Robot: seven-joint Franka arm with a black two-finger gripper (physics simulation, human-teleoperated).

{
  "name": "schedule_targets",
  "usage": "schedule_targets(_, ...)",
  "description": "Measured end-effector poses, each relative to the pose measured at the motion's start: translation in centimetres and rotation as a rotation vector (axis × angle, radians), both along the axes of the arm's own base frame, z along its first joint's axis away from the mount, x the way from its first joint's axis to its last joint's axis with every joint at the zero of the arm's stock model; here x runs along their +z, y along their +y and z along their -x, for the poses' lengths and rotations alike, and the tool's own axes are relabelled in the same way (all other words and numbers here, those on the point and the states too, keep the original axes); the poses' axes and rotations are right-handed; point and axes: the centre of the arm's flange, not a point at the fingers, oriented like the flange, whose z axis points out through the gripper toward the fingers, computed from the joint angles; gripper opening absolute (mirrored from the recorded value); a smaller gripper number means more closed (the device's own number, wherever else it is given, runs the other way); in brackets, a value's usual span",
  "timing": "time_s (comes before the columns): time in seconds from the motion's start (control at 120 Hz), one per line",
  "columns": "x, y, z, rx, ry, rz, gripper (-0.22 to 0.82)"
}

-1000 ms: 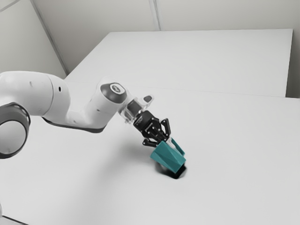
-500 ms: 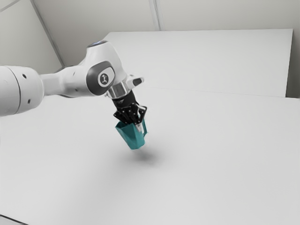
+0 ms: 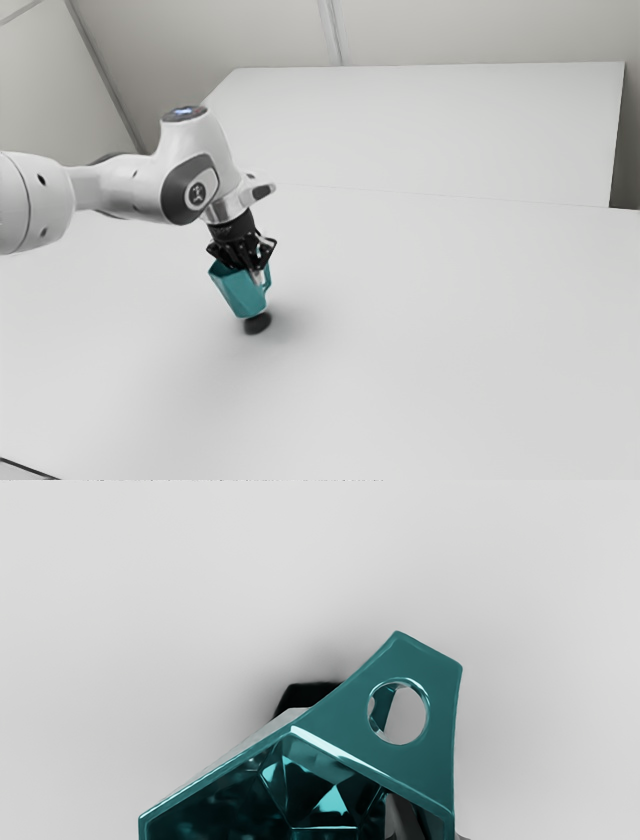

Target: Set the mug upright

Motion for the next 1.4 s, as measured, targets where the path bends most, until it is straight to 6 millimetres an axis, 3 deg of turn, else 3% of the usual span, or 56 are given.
schedule_targets(0.25,-2.3,-1.8,-0.3,-0.051,0.000,-0.013,-0.18)
schedule_targets(0.592,-4.3,-0.4,-0.2,-0.036,0.001,-0.019,-0.18)
schedule_targets(0.758,-3.8,-0.4,-0.1,-0.041,0.000,-0.018,0.19)
schedule_targets(0.867,-2.1,-0.4,0.1,-0.043,-0.024,-0.018,0.36)
schedule_targets(1.0,0.7,-0.4,0.5,-0.045,-0.057,-0.019,0.47)
schedule_targets(1.133,3.4,-0.5,0.8,-0.049,-0.097,-0.019,0.53)
schedule_targets(1.4,12.5,-1.4,-1.6,-0.086,-0.165,-0.031,0.58)
